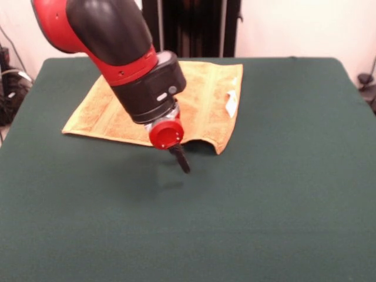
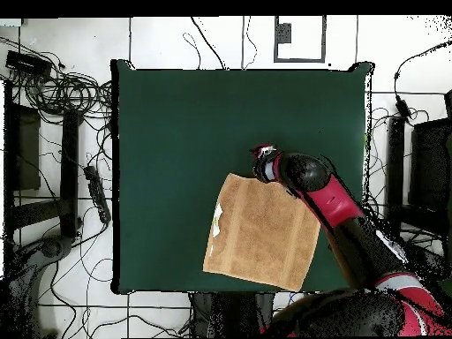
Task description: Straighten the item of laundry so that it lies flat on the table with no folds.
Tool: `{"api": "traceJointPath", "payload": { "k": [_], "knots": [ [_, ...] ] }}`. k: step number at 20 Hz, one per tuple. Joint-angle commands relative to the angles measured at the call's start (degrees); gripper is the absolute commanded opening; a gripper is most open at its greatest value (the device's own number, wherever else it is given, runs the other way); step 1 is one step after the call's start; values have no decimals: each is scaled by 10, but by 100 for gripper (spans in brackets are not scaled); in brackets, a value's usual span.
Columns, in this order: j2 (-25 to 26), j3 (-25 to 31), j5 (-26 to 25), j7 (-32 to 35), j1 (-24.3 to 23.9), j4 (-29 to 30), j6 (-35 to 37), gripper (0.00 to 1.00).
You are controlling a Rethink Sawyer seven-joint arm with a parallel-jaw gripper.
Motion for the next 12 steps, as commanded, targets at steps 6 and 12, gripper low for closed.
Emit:
{"api": "traceJointPath", "payload": {
  "k": [6,12],
  "knots": [
    [-23,106,78,120,2,94,-51,100],
    [-33,117,90,132,-3,132,-78,100]
  ]
}}
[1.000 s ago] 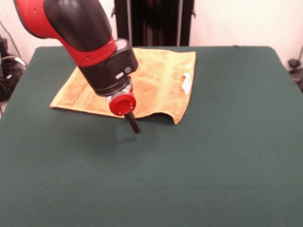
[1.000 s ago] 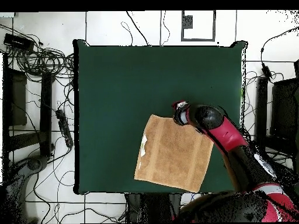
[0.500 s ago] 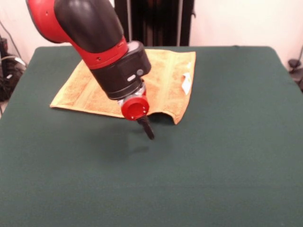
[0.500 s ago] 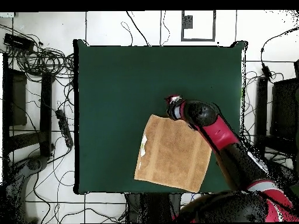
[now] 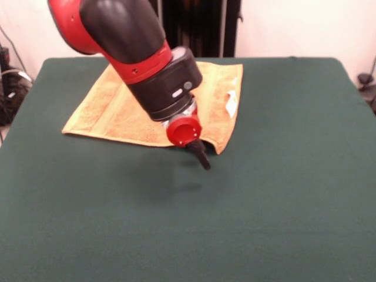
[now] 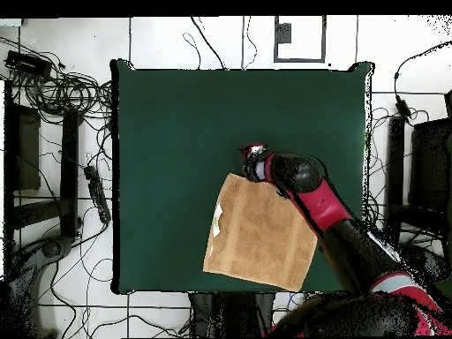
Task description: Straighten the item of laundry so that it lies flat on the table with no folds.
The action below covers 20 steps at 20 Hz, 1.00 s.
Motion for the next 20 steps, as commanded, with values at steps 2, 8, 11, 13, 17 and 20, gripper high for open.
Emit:
{"api": "traceJointPath", "payload": {
  "k": [2,8,11,13,17,20],
  "knots": [
    [-45,63,52,141,15,107,-53,100],
    [-74,68,66,153,16,169,-71,100],
    [-83,73,70,151,14,189,-80,100],
    [-80,81,74,147,10,195,-88,100],
    [-72,86,78,143,13,200,-106,100],
    [-70,79,77,138,17,200,-109,100]
  ]
}}
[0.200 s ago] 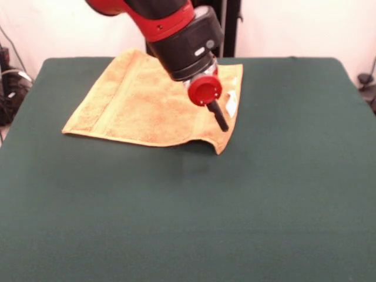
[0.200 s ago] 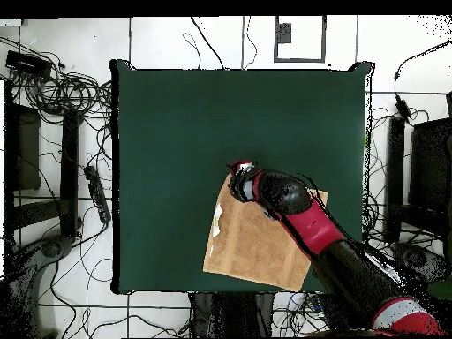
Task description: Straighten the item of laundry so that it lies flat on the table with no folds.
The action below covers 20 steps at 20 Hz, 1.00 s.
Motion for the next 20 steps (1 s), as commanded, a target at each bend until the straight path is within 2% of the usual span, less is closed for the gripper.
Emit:
{"api": "traceJointPath", "payload": {
  "k": [1,2,3,7,12,17,20],
  "knots": [
    [15,59,45,136,18,50,-50,100],
    [16,57,44,135,19,50,-51,100],
    [47,24,12,95,26,17,-65,100],
    [46,-5,6,82,34,-1,-60,100],
    [49,-70,-13,63,76,-30,-59,100],
    [80,-120,-49,28,70,-66,-59,100],
    [73,-157,-69,23,78,-74,-39,100]
  ]
}}
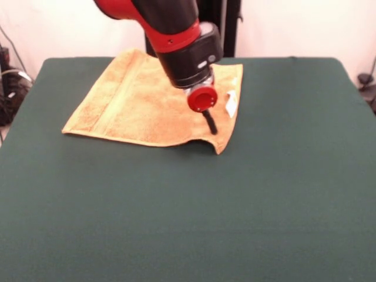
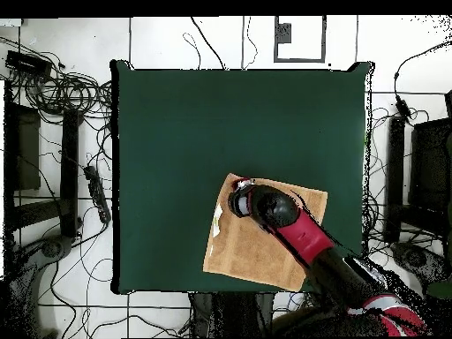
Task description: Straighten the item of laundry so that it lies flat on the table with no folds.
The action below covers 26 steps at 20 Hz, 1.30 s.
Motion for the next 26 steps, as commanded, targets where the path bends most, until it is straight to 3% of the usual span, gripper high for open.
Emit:
{"api": "traceJointPath", "payload": {
  "k": [1,5,14,26],
  "knots": [
    [34,-78,-36,21,31,-59,-3,100],
    [35,-93,-64,18,20,-62,-6,100],
    [97,-73,-91,23,-7,-106,-55,100],
    [104,18,-60,52,-32,-93,-55,100]
  ]
}}
